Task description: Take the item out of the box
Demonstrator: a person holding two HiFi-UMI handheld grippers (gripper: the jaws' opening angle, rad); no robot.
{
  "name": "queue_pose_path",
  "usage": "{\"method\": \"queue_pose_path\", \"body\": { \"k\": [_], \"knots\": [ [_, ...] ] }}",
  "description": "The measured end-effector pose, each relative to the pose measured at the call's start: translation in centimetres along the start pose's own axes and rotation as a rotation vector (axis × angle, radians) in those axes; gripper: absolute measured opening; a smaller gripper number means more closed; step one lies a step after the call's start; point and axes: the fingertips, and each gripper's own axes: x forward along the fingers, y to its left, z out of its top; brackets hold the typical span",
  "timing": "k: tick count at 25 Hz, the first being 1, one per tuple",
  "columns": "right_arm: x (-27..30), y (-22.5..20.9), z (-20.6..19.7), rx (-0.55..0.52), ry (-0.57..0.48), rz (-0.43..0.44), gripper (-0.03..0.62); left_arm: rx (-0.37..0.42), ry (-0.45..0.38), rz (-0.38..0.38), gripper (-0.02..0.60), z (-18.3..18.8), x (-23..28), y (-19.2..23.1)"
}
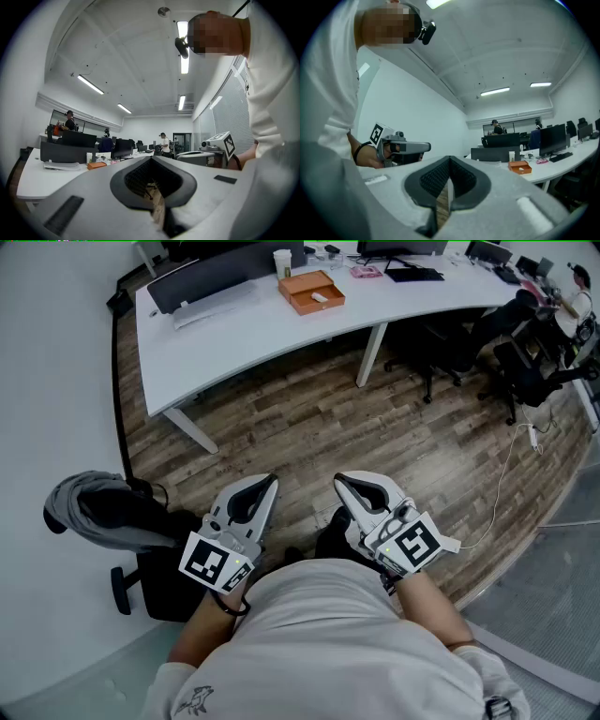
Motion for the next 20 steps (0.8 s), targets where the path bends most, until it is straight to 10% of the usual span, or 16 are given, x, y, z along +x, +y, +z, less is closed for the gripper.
{"method": "queue_pose_path", "body": {
  "k": [20],
  "knots": [
    [0.9,-17.7,-1.1,-0.054,0.014,0.044,0.002,-0.009,0.015,0.032,-0.002,-2.9,16.3,5.2]
  ]
}}
